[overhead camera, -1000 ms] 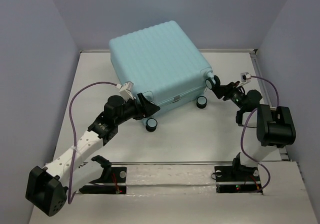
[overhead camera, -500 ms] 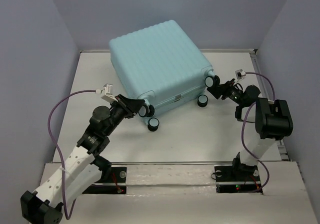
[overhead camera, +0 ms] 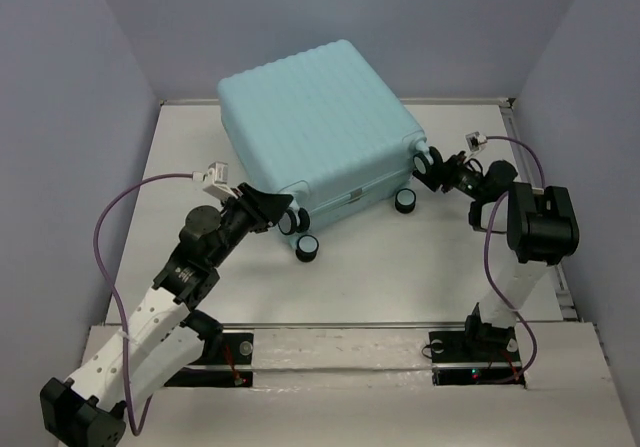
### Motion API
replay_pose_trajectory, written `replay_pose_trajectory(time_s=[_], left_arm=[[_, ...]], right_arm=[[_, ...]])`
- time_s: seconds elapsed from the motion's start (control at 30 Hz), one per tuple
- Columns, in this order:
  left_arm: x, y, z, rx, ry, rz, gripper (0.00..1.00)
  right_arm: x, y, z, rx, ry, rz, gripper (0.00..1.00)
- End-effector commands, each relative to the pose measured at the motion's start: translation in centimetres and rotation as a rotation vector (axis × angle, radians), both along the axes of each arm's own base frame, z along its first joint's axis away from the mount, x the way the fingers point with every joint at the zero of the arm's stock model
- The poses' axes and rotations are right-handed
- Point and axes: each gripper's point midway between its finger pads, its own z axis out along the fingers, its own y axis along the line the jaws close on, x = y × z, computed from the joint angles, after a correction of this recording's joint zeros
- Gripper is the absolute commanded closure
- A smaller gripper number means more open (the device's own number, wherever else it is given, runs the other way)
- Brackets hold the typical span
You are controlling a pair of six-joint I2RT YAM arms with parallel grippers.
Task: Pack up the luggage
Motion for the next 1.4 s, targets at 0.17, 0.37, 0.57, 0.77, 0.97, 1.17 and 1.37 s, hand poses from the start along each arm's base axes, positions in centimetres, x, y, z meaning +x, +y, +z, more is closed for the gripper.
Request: replay_pose_trajectory(time_s=[0.17,0.37,0.57,0.77,0.97,1.17,1.37], left_arm=[[-1.1,-1.3,-2.6,0.214,0.067,-0.141,0.01],[-1.7,-2.7,-3.4,0.201,0.083,-0.229,0.01],[-1.8,-2.7,-3.5,0.22,0.093,-0.241,0.01],[-1.9,-4.2,-3.5,0.167,0.097,-0.305,0.01],[-2.2,-5.6,-2.8,0.117,0.089,-0.361,0.02],[-2.2,-7.1,-2.3,0.073,0.071,-0.403,0.17],[-1.3,-7.3,-0.2,0.021,0.016,-0.362,0.72]], right_arm=[[2.6,0.6,4.0,-0.009,-0.163,0.079,0.46],[2.2,1.3,3.5,0.04,-0.148,0.16,0.53],[1.3,1.7,3.1,0.099,-0.111,0.196,0.74],[0.5,1.7,3.5,0.119,-0.13,0.168,0.93],[-0.9,2.2,4.9,0.121,-0.181,0.076,0.93],[-2.3,4.8,3.5,-0.029,-0.203,-0.087,0.93],[-4.8,7.5,2.6,-0.13,-0.212,-0.217,0.93]])
